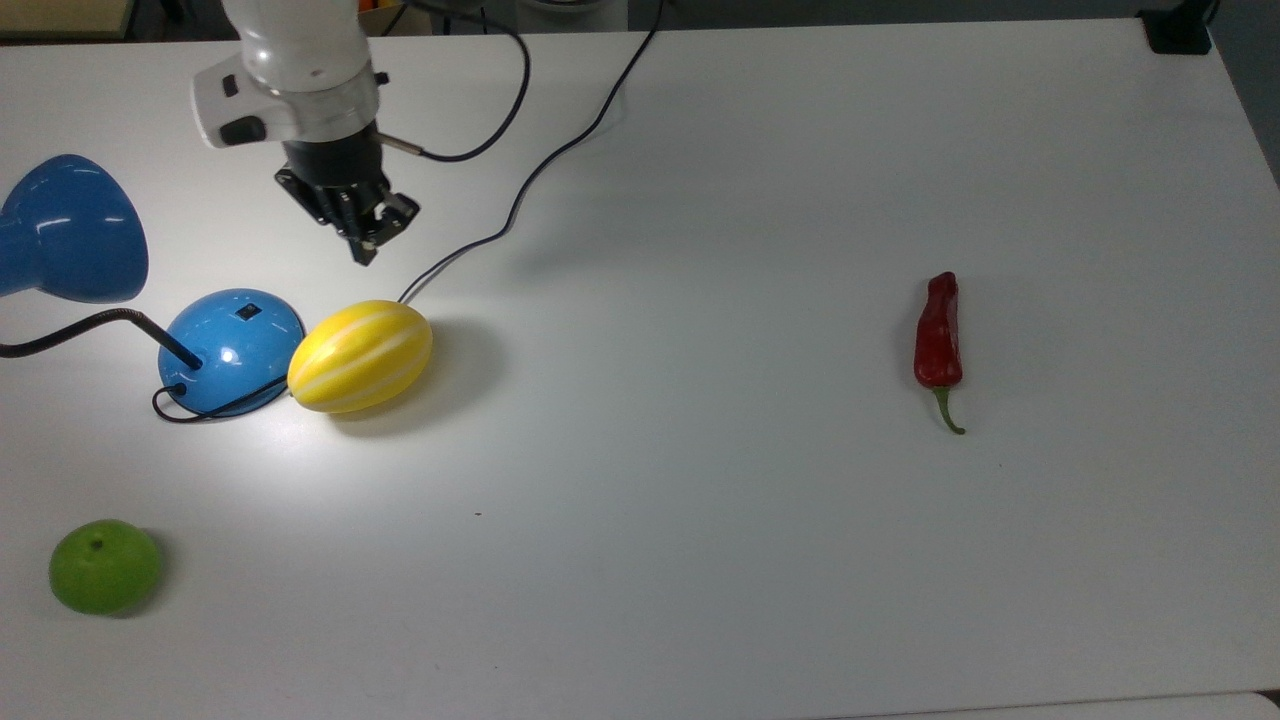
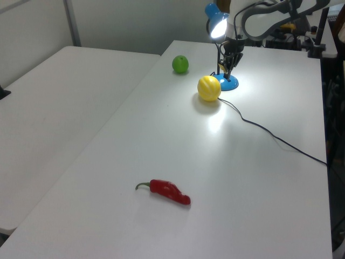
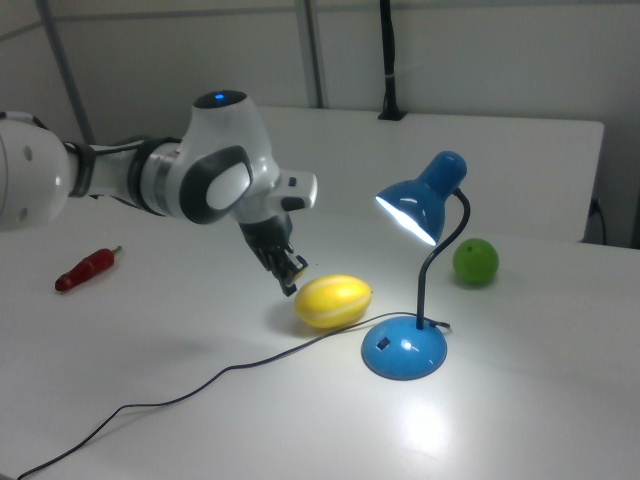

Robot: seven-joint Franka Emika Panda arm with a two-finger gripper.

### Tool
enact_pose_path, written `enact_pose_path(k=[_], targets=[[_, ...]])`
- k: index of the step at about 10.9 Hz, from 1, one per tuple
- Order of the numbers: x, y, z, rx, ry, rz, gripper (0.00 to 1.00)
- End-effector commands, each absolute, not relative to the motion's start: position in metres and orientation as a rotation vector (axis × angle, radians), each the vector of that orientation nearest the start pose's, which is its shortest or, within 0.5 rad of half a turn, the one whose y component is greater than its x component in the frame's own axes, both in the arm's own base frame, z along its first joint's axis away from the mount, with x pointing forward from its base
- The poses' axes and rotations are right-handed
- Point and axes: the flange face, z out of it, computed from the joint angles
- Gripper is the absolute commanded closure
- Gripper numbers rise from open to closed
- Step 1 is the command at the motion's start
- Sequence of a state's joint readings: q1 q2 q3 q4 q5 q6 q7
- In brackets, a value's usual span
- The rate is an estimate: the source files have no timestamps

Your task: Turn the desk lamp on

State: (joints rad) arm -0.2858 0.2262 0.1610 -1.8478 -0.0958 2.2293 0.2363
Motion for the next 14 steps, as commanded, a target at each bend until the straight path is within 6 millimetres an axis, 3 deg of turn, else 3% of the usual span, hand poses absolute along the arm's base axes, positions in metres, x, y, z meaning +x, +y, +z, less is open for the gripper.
enact_pose_path(k=[1, 3, 5, 7, 10, 12, 14], targets=[[0.594, 0.0, 0.476, -3.211, 0.177, -0.148, 1.0], [0.582, 0.048, 0.5, -3.233, 0.005, -0.005, 1.0], [0.571, 0.083, 0.517, -3.238, -0.148, 0.105, 1.0], [0.559, 0.095, 0.541, -3.231, -0.192, 0.064, 1.0], [0.542, 0.082, 0.575, -3.213, -0.235, 0.055, 1.0], [0.541, 0.068, 0.607, -3.214, -0.211, 0.038, 1.0], [0.545, 0.052, 0.618, -3.214, -0.165, 0.015, 1.0]])
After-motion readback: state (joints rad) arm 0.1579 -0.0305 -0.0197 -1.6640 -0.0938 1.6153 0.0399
